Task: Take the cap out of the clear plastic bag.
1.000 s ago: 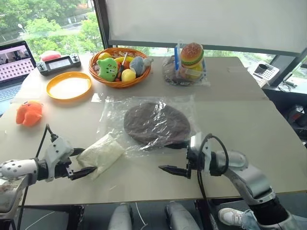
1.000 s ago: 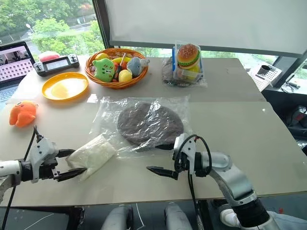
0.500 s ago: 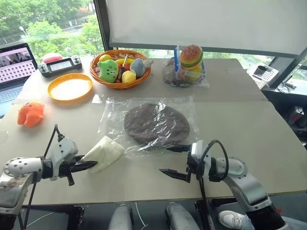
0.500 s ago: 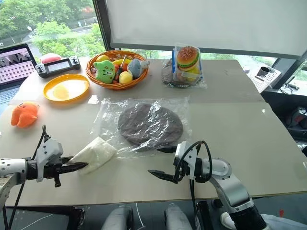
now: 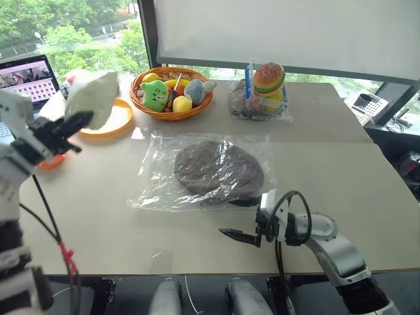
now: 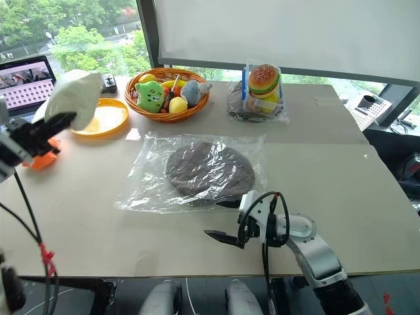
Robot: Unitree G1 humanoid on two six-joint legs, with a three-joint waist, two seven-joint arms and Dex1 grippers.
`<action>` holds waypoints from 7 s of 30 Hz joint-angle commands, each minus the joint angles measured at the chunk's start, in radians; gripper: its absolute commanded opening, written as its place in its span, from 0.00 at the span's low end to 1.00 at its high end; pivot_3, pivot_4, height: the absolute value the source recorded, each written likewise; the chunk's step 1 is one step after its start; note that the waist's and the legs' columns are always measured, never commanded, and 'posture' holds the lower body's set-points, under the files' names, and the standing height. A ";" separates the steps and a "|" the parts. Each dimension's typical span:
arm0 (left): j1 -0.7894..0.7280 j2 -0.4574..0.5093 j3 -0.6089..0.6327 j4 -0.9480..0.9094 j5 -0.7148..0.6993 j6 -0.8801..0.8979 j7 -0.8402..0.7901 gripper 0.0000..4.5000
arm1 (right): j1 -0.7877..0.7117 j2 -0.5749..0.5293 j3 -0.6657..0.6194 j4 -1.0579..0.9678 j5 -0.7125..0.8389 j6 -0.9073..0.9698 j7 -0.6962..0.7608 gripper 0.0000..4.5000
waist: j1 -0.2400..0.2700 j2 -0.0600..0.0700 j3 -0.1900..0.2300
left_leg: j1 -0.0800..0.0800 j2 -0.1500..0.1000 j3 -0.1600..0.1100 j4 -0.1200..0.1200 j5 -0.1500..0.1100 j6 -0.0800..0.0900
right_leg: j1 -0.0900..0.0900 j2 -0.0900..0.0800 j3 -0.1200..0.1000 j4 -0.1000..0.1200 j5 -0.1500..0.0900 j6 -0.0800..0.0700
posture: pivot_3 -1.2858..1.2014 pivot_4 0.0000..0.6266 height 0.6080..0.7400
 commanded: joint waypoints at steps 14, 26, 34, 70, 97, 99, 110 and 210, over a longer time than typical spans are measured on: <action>-0.541 -0.219 -0.107 0.797 0.361 -0.478 0.504 0.84 | 0.099 0.018 -0.086 -0.159 0.009 0.070 -0.172 1.00 | 0.012 -0.001 0.000 | -0.021 -0.002 -0.007 0.007 0.000 -0.004 | -0.017 -0.001 -0.007 0.007 0.002 0.001 | 0.52 0.24 1.00; -0.472 -0.205 -0.122 0.696 0.341 -0.646 0.017 0.98 | 0.066 0.005 -0.066 -0.166 0.017 0.107 -0.165 1.00 | 0.010 -0.001 0.000 | -0.020 -0.002 -0.008 0.007 0.001 -0.005 | -0.015 -0.001 -0.008 0.008 0.002 0.001 | 0.52 0.24 1.00; 0.041 -0.044 -0.215 -0.047 0.158 -0.359 -0.613 0.98 | -0.029 -0.083 -0.115 -0.341 0.162 0.306 -0.125 1.00 | -0.028 0.003 0.000 | -0.019 -0.001 -0.006 0.006 0.001 -0.005 | -0.016 -0.001 -0.006 0.011 0.001 -0.001 | 0.52 0.24 1.00; 1.192 -0.047 0.255 -0.923 -0.062 -0.147 -0.360 0.98 | -0.595 0.493 0.357 0.485 -0.199 0.022 -0.154 1.00 | -0.051 0.004 0.001 | 0.002 0.003 -0.008 -0.002 0.001 -0.005 | -0.003 -0.001 -0.012 0.014 -0.006 -0.009 | 0.52 0.24 1.00; 1.185 -0.037 0.228 -0.938 -0.070 -0.140 -0.322 1.00 | -0.720 0.702 0.375 1.004 -0.462 -0.115 -0.385 0.17 | -0.050 0.008 0.003 | 0.012 0.002 -0.008 -0.007 0.001 -0.005 | -0.001 -0.002 -0.013 0.014 -0.009 -0.013 | 0.52 0.24 1.00; 1.188 -0.040 0.220 -0.941 -0.068 -0.142 -0.321 1.00 | -0.715 0.704 0.376 0.998 -0.457 -0.105 -0.371 0.02 | -0.050 0.008 0.003 | 0.012 0.002 -0.008 -0.007 0.001 -0.005 | -0.001 -0.002 -0.013 0.014 -0.009 -0.013 | 0.52 0.24 1.00; 1.171 -0.039 0.187 -0.940 -0.061 -0.143 -0.301 1.00 | -0.662 0.697 0.342 0.821 -0.343 -0.238 -0.189 0.00 | -0.055 0.008 0.004 | 0.007 0.003 -0.008 -0.009 0.001 -0.005 | -0.003 -0.002 -0.013 0.013 -0.009 -0.014 | 0.52 0.24 1.00; 0.007 -0.265 -0.506 -0.401 0.140 -0.283 -0.632 0.02 | -0.267 -0.074 0.124 -0.219 0.120 0.456 -0.355 1.00 | -0.004 0.008 0.007 | -0.010 -0.001 -0.015 0.005 0.001 -0.004 | -0.002 -0.001 -0.015 0.003 -0.004 -0.002 | 0.52 0.24 1.00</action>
